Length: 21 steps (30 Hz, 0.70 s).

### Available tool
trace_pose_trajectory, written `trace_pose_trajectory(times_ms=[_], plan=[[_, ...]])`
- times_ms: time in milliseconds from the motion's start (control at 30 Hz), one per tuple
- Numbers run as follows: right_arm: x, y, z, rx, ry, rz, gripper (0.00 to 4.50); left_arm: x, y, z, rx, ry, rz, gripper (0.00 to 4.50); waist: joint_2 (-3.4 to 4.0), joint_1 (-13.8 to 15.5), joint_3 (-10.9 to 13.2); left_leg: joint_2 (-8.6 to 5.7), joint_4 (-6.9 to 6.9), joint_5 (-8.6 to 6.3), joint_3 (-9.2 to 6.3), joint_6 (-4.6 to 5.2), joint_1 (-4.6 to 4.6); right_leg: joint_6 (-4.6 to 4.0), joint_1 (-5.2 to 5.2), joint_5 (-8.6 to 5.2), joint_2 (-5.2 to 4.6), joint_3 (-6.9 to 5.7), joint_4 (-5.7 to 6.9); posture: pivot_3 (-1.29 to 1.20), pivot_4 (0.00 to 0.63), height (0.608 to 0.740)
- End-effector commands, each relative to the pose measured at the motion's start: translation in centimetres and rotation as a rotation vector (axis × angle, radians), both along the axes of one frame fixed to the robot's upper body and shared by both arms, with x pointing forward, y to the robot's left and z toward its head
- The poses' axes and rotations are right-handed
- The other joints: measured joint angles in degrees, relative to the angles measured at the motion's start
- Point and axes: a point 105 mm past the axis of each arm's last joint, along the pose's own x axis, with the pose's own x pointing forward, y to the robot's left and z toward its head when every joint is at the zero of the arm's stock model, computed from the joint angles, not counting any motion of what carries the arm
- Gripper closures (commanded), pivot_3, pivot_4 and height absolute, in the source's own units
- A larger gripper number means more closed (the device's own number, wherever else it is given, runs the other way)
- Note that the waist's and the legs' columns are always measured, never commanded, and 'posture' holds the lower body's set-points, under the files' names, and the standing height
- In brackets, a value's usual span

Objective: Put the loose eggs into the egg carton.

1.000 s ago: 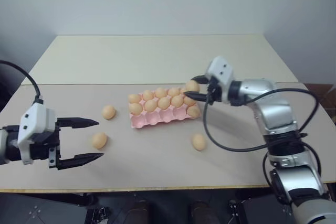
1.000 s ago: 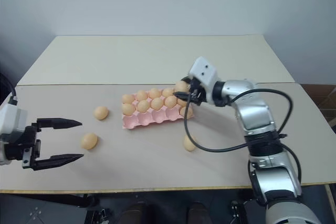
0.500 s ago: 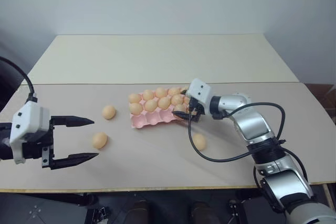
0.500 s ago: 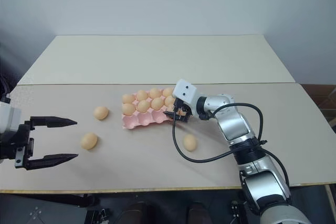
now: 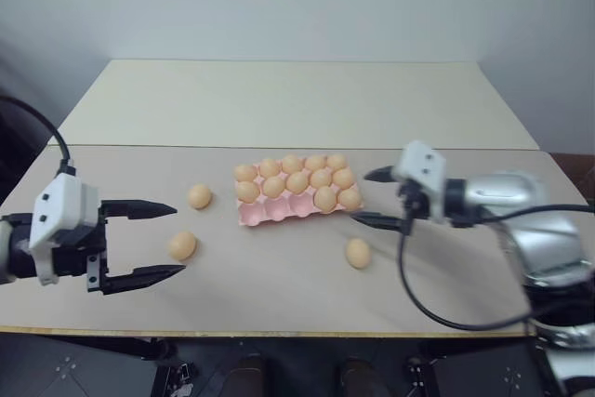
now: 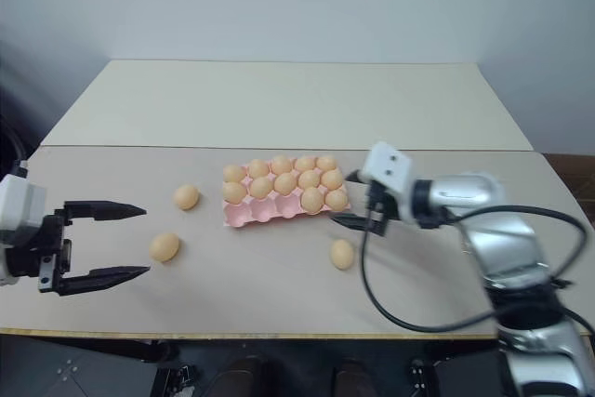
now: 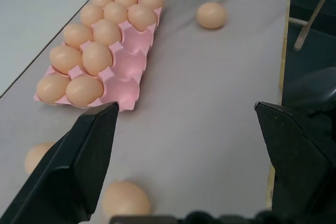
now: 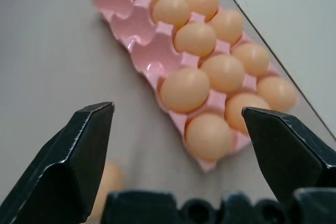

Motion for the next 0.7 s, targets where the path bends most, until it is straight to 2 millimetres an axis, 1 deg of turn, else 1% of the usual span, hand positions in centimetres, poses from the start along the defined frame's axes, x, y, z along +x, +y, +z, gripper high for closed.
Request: trace_pose_trajectory(times_ms=[33, 67, 133, 233, 333, 467, 600, 700], plan=[[-3.2, -1.3, 1.8, -0.042, 0.004, 0.082, 0.02, -0.1, -0.3, 0.5, -0.001, -0.025, -0.021, 0.0, -0.01, -0.3, 0.0, 0.01, 0.0, 0.0, 0.0, 0.0, 0.09, 0.0, 0.1, 0.0, 0.06, 0.0, -0.01, 0.0, 0.15, 0.74], [-4.0, -2.2, 1.8, -0.077, 0.02, 0.081, 0.02, -0.1, -0.3, 0.5, -0.001, -0.023, -0.022, 0.0, -0.01, -0.4, 0.0, 0.04, 0.0, 0.0, 0.01, 0.0, 0.11, -0.01, 0.11, 0.01, 0.09, 0.04, 0.0, 0.0, 0.15, 0.74], [-5.1, -3.2, 1.9, -0.119, 0.038, 0.078, 0.02, -0.2, -0.3, 0.5, -0.002, -0.022, -0.023, 0.0, -0.01, -0.8, 0.0, 0.04, -0.02, 0.0, 0.04, 0.0, 0.22, -0.01, 0.19, 0.01, 0.09, 0.07, 0.01, 0.0, 0.15, 0.74], [-5.7, -4.3, 2.2, -0.134, 0.047, 0.042, 0.02, -0.4, 0.0, 0.6, -0.007, -0.014, -0.019, 0.0, -0.01, -1.0, 0.0, 0.07, -0.02, 0.0, 0.14, 0.0, 0.33, -0.02, 0.21, 0.01, 0.14, 0.21, 0.07, 0.0, 0.15, 0.74], [-6.0, -4.8, 2.1, -0.14, 0.052, 0.022, 0.02, -0.6, 0.2, 0.8, -0.016, -0.012, -0.012, 0.0, -0.02, -0.8, 0.0, 0.08, -0.05, 0.0, 0.14, 0.0, 0.34, -0.02, 0.2, 0.01, 0.16, 0.2, 0.05, 0.0, 0.15, 0.74], [-5.9, -4.6, 2.0, -0.138, 0.049, 0.025, 0.02, -0.5, 0.3, 0.8, -0.011, -0.015, -0.011, 0.0, -0.02, -0.7, 0.0, 0.05, -0.05, 0.0, 0.15, 0.0, 0.32, -0.01, 0.21, 0.01, 0.11, 0.21, 0.01, 0.0, 0.15, 0.74], [-5.1, -3.2, 1.6, -0.114, 0.016, 0.031, 0.02, -0.3, 0.1, 0.8, -0.009, -0.025, -0.012, 0.0, -0.02, -0.7, 0.0, 0.07, -0.05, 0.0, 0.15, 0.0, 0.32, -0.02, 0.2, 0.01, 0.12, 0.21, 0.02, 0.0, 0.15, 0.74], [-4.4, -1.7, 0.7, -0.121, -0.002, 0.04, 0.02, -0.2, -0.2, 0.8, -0.008, -0.028, -0.017, 0.0, -0.02, -0.8, 0.0, 0.07, -0.05, 0.0, 0.15, 0.0, 0.32, -0.02, 0.18, 0.01, 0.13, 0.21, 0.03, 0.0, 0.15, 0.74]])
